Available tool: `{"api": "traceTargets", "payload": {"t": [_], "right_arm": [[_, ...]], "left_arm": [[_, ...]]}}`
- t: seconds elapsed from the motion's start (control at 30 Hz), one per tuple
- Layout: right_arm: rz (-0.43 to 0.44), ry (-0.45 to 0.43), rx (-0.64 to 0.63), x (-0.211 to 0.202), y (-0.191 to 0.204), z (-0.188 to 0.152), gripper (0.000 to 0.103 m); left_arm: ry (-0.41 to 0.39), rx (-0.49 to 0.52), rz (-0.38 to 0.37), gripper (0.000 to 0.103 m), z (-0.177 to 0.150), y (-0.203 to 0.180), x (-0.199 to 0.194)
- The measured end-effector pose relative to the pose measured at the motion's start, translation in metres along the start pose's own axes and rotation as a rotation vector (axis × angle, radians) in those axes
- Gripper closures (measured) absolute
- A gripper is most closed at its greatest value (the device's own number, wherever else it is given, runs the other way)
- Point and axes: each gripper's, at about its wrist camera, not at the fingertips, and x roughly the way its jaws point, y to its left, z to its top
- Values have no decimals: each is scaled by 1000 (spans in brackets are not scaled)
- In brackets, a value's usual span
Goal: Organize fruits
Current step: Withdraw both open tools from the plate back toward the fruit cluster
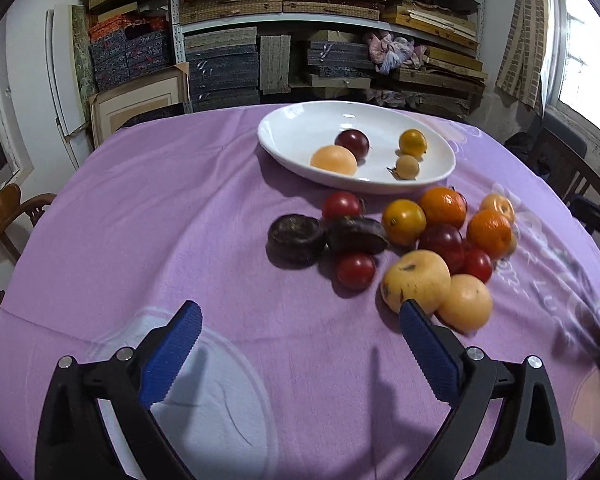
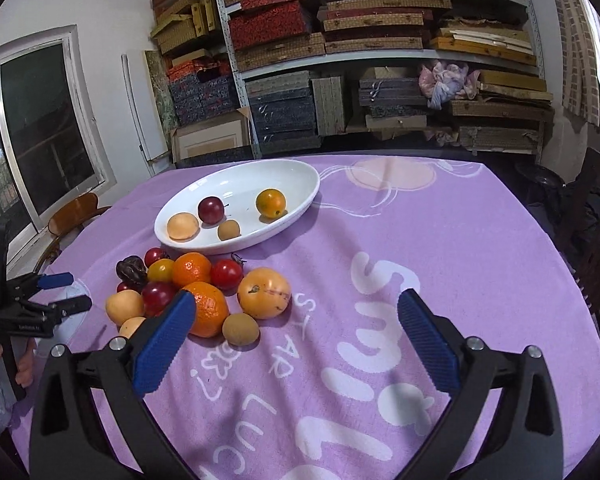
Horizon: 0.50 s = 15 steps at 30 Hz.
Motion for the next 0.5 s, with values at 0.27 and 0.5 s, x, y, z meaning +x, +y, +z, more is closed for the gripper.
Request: {"api": "traceTargets", "payload": {"t": [0.27,0.5], "right_arm": [[-5,2,12,0,-2,0,4],[8,15,2,3,1,-2,4]], "left_arm": [[39,62,-56,3,-6,-19,8],[17,94,-57,3,5,-41,15]]}}
